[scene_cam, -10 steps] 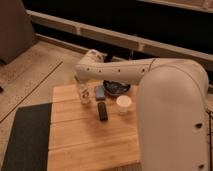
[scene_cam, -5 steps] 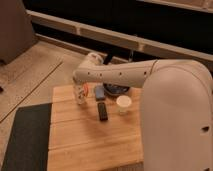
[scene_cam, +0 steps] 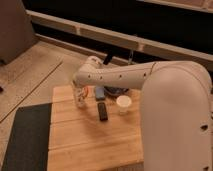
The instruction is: Stand the bottle upright
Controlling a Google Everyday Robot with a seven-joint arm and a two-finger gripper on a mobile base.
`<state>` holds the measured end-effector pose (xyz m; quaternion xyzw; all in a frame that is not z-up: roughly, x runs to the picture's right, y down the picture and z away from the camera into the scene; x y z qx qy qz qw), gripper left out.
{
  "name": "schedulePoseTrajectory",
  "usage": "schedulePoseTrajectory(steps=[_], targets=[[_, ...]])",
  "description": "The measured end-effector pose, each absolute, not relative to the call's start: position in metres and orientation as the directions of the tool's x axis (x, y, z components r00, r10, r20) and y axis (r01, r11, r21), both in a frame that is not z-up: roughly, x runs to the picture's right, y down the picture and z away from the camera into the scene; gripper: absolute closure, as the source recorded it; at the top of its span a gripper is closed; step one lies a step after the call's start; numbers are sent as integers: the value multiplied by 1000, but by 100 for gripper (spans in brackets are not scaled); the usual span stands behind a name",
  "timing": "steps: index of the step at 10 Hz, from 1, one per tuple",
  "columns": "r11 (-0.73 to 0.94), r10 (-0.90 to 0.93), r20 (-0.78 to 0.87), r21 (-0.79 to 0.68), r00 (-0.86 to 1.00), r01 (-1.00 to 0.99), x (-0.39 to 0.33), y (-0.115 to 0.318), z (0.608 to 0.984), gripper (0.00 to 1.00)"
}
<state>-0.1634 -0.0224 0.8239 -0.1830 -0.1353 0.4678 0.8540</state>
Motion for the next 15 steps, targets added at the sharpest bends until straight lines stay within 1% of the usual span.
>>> schedulePoseTrajectory(steps=[1, 3, 5, 6, 15], targets=[[487, 852, 51, -441, 521, -753, -163, -21, 824, 61], [477, 856, 40, -444, 515, -759, -162, -20, 825, 41], [475, 855, 29, -446, 518, -759, -161, -15, 826, 25], [475, 854, 26, -445, 519, -759, -160, -14, 827, 24], [475, 854, 17, -435, 520, -765, -157, -18, 829, 24]])
